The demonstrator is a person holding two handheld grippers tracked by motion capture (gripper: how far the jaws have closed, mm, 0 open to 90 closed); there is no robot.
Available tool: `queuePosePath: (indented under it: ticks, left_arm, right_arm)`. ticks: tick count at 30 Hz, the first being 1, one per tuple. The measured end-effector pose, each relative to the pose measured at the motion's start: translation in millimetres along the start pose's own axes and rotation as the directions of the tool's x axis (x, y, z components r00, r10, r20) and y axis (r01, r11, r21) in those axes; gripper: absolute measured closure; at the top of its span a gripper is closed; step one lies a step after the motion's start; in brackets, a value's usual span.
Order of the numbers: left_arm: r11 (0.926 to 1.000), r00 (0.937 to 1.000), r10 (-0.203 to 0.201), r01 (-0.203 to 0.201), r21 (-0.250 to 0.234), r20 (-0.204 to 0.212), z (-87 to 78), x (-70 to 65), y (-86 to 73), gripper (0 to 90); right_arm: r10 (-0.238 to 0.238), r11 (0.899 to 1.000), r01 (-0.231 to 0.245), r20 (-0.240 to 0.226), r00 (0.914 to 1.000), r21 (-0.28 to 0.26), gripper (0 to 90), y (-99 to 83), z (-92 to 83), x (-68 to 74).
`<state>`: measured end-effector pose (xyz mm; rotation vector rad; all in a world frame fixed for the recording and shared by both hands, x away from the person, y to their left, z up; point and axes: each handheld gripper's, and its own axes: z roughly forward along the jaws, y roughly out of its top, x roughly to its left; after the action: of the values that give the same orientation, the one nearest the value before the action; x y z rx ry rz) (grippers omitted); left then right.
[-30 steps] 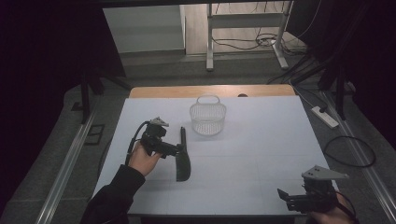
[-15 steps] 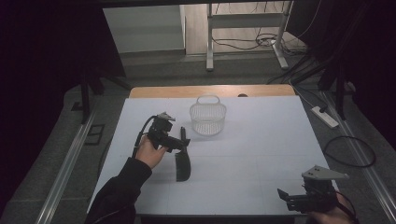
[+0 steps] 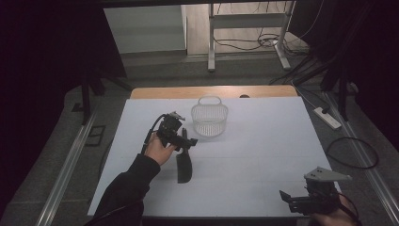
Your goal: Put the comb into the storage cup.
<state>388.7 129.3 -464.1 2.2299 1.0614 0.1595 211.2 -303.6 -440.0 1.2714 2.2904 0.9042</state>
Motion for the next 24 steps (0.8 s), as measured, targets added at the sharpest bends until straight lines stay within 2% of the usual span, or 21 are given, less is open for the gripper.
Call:
queuePosePath:
  ticks: [8, 10, 13, 14, 18, 24]
  left_arm:
    - [0.9995, 0.9998, 0.016, -0.017, 0.026, 0.013, 11.2, -0.4, 6.1, 0.0]
    - [0.999, 0.9995, 0.031, -0.031, 0.031, -0.001, 12.7, -1.8, 6.8, 0.2]
    - [0.9983, 0.9991, 0.041, -0.041, 0.041, -0.008, 13.6, -2.7, 7.2, 5.0]
    - [0.998, 0.9987, 0.05, -0.05, 0.038, -0.011, 13.4, -3.3, 7.1, 13.9]
    - [0.9975, 0.9987, 0.051, -0.051, 0.048, -0.003, 13.0, -2.6, 7.1, 39.9]
    - [0.9967, 0.9987, 0.04, -0.042, 0.069, 0.031, 13.2, -0.1, 8.5, 74.1]
  right_arm:
    - [0.002, 1.0, -0.002, -0.001, 1.0, -0.002, 0.0, -0.1, -0.1, -0.1]
    - [0.001, 1.0, -0.001, -0.001, 1.0, -0.001, 0.0, -0.1, -0.1, -0.1]
    - [0.001, 1.0, -0.001, -0.002, 1.0, 0.0, 0.0, 0.0, 0.0, -0.1]
    - [0.001, 1.0, -0.001, -0.002, 1.0, -0.001, 0.0, -0.1, -0.1, -0.1]
    - [-0.001, 1.0, 0.001, -0.001, 1.0, -0.001, 0.0, -0.1, -0.1, 0.0]
    - [-0.003, 1.0, 0.003, 0.0, 1.0, 0.001, 0.0, 0.0, -0.1, 0.1]
